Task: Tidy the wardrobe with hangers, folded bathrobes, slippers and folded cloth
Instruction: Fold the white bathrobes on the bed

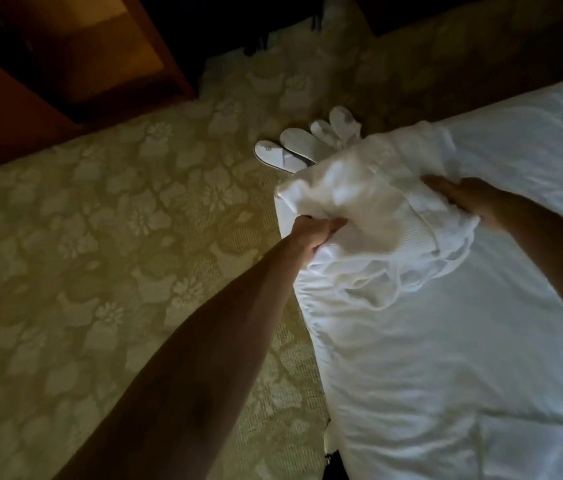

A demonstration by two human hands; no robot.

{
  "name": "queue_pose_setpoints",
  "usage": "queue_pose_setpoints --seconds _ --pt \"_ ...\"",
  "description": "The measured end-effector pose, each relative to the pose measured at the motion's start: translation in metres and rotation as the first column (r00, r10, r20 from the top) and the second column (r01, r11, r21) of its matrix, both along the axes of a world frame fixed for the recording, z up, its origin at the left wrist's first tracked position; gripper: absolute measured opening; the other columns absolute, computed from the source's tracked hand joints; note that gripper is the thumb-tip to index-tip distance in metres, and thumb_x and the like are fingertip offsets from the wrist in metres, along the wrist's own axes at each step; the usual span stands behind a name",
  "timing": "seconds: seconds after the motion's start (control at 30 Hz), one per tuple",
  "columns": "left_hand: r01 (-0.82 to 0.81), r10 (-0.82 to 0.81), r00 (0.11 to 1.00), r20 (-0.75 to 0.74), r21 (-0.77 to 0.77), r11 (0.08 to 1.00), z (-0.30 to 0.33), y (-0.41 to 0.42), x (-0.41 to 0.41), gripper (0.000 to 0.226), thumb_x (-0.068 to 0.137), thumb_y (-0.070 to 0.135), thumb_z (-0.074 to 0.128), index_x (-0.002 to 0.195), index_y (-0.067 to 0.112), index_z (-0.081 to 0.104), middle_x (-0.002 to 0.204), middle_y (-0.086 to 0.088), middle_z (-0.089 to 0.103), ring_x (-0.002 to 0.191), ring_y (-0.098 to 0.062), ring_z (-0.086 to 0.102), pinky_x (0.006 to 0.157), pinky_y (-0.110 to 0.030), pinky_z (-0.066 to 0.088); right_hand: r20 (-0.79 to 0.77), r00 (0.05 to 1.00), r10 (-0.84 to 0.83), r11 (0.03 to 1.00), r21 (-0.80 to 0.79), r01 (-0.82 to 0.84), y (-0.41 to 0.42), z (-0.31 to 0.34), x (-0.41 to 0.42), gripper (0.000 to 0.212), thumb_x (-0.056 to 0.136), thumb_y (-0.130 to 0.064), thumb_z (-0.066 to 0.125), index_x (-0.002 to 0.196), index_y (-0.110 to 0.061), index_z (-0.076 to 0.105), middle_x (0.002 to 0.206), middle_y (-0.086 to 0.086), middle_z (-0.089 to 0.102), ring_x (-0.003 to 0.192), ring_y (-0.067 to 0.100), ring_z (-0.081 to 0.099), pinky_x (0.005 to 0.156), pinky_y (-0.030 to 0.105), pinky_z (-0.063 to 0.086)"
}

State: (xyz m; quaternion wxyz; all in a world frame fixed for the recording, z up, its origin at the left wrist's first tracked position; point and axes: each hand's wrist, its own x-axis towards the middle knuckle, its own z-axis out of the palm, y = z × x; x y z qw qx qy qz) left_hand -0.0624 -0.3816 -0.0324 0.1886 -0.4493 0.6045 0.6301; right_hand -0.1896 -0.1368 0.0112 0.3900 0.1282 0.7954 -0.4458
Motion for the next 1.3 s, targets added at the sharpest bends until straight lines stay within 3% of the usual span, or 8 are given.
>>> queue_pose_setpoints --seconds 0.13,0.33,0.43,0.57,0.7,0.9,1.17,1.3 --pt "0.029 -0.029 1.0 -0.002 -0.129 0.991 -0.045 -0.015 0.0 0.073 0.064 0.031 0.094 0.123 0.001 0.063 0.121 -0.009 0.07 0.105 -0.026 0.068 0.094 -0.033 0.056 0.021 0.995 -0.094 0.995 0.032 0.093 0.006 -0.047 -0.011 0.138 0.041 -0.092 0.07 0.147 -0.009 0.041 0.14 0.011 0.057 0.121 0.033 0.058 0.109 0.046 0.042" --pt "-0.031 0.032 0.999 0.008 -0.118 0.993 -0.037 -0.023 0.001 0.077 0.067 0.024 0.091 0.13 0.0 0.054 0.124 -0.011 0.066 0.104 -0.022 0.067 0.078 -0.03 0.059 -0.06 0.992 -0.107 0.992 -0.076 0.102 0.006 -0.028 0.004 0.093 0.073 -0.065 0.071 0.14 -0.006 0.049 0.122 0.006 0.062 0.1 0.022 0.062 0.085 0.029 0.046" --pt "0.025 -0.003 0.999 0.049 -0.459 0.888 -0.013 -0.024 0.008 0.092 0.074 0.032 0.079 0.148 0.006 0.03 0.147 -0.014 0.04 0.129 -0.029 0.047 0.098 -0.042 0.05 -0.01 0.985 -0.173 0.973 -0.158 0.169 0.017 -0.016 0.012 0.076 0.073 -0.056 0.077 0.133 -0.013 0.056 0.121 0.002 0.067 0.108 0.019 0.065 0.08 0.027 0.049" --pt "0.021 -0.223 0.956 -0.19 -0.714 0.7 0.038 -0.006 0.014 0.069 0.079 0.026 0.074 0.137 0.007 0.043 0.136 -0.01 0.043 0.125 -0.029 0.046 0.102 -0.046 0.046 -0.093 0.958 -0.273 0.953 -0.16 0.256 0.043 0.02 0.026 0.072 0.07 -0.058 0.077 0.13 -0.022 0.061 0.121 -0.003 0.067 0.11 0.016 0.062 0.087 0.034 0.047" --pt "0.187 -0.533 0.818 -0.218 -0.775 0.604 0.096 0.043 0.014 0.056 0.083 0.021 0.071 0.133 0.01 0.05 0.131 -0.01 0.051 0.119 -0.027 0.052 0.096 -0.041 0.049 -0.198 0.911 -0.361 0.931 -0.143 0.337 0.081 0.077 0.053 0.047 0.084 -0.037 0.075 0.125 -0.015 0.066 0.119 0.004 0.069 0.103 0.017 0.065 0.091 0.036 0.05" --pt "0.387 -0.795 0.579 -0.183 -0.796 0.466 0.175 0.151 0.037 0.049 0.085 0.022 0.07 0.129 0.008 0.055 0.123 -0.011 0.058 0.115 -0.028 0.055 0.097 -0.039 0.047 -0.435 0.835 -0.337 0.922 0.027 0.386 0.155 0.178 0.139 0.025 0.085 -0.023 0.075 0.11 -0.019 0.072 0.103 -0.003 0.073 0.092 0.006 0.067 0.071 0.003 0.044" --pt "0.646 -0.929 0.319 -0.185 -0.676 0.356 0.227 0.302 0.106 0.039 0.083 0.016 0.071 0.121 0.013 0.06 0.116 -0.003 0.061 0.11 -0.023 0.06 0.092 -0.032 0.048 -0.447 0.756 -0.478 0.769 0.202 0.606 0.277 0.237 0.295 0.022 0.084 -0.02 0.069 0.105 -0.018 0.075 0.105 0.002 0.075 0.104 0.018 0.068 0.081 0.019 0.043" --pt "0.739 -0.981 0.143 -0.134 -0.645 0.195 0.222 0.373 0.107 0.042 0.085 0.02 0.07 0.125 0.016 0.057 0.121 -0.002 0.059 0.114 -0.02 0.059 0.096 -0.035 0.049 -0.39 0.699 -0.599 0.659 0.256 0.707 0.322 0.219 0.33 0.022 0.084 -0.02 0.068 0.105 -0.018 0.074 0.107 0.004 0.075 0.107 0.022 0.067 0.094 0.029 0.05"
